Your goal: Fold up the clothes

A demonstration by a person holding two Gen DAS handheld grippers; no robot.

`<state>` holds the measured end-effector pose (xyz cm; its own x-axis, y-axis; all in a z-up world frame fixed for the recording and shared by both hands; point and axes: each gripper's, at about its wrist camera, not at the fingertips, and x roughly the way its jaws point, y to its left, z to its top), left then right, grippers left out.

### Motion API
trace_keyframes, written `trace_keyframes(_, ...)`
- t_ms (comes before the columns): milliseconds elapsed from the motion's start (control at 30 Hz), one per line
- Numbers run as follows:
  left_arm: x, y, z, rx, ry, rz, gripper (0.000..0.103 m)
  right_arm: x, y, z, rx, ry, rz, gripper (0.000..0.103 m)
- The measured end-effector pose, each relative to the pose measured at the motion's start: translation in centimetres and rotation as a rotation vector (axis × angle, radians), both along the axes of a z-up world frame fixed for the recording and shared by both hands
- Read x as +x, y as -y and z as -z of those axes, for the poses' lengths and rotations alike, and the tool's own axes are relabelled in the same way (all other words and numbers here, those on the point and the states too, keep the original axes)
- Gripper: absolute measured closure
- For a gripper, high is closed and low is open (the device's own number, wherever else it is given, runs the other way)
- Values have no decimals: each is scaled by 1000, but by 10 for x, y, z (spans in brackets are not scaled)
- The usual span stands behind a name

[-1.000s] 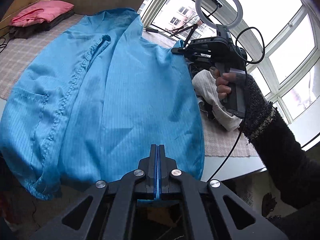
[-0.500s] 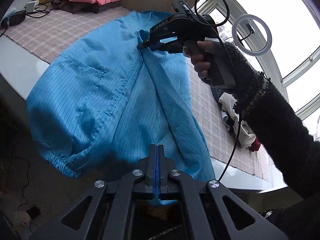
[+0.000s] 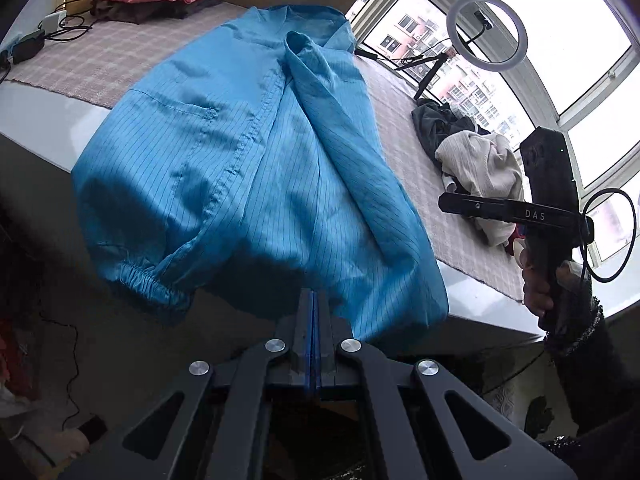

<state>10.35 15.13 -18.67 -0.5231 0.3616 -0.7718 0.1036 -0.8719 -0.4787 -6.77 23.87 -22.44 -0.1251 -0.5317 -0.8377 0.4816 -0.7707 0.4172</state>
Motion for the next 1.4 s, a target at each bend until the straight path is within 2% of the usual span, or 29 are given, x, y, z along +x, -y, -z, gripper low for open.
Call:
trace_keyframes(200, -17, -48, 13, -76, 10, 166, 103, 30, -10, 37, -21, 64, 12, 53)
trace_keyframes(333, -26, -72, 20, -103, 7, 244, 103, 52, -4, 37, -80, 72, -49, 53)
trace_keyframes(400, -28, -82, 23, -123, 4, 277, 103, 63, 5, 34, -71, 57, -89, 55)
trace_keyframes(467, -28, -87, 28, -144, 8, 297, 103, 73, 14, 32, -42, 42, -126, 90)
trace_keyframes(500, -28, -87, 31, -153, 14, 297, 103, 76, 17, 30, -25, 33, -132, 91)
trace_keyframes(567, -26, -83, 34, -148, 19, 283, 103, 81, 23, 21, 2, 11, -133, 93)
trace_keyframes(700, -12, -65, 23, -138, 2, 224, 97, 76, 36, -1, -46, 39, -122, 95)
trace_keyframes(767, 0, -53, 13, -119, -11, 184, 90, 72, 52, -10, -60, 56, -141, 95)
trace_keyframes(800, 9, -46, 7, -104, -20, 164, 83, 70, 61, -13, -61, 57, -158, 95)
trace_keyframes(833, 18, -40, 1, -88, -30, 140, 75, 69, 72, -14, -46, 57, -172, 95)
trace_keyframes(933, 38, -33, -13, -33, -54, 99, 62, 61, 104, -11, -9, 81, -216, 95)
trace_keyframes(1033, 41, -38, -21, -69, -86, 75, 55, 51, 132, -2, 19, 123, -270, 93)
trace_keyframes(1100, 37, -35, -19, -71, -85, 51, 54, 40, 149, 6, 8, 159, -280, 91)
trace_keyframes(1233, 22, -21, 0, 15, -37, -31, 54, 26, 172, 16, -70, 323, -290, 76)
trace_keyframes(1267, 20, -17, 4, 35, -26, -49, 54, 25, 173, 14, -75, 328, -295, 73)
trace_keyframes(1367, 12, -8, 14, 9, -4, -94, 54, 25, 168, 4, -78, 318, -318, 73)
trace_keyframes(1400, 9, -3, 19, 35, 1, -104, 58, 23, 164, 0, -93, 320, -316, 73)
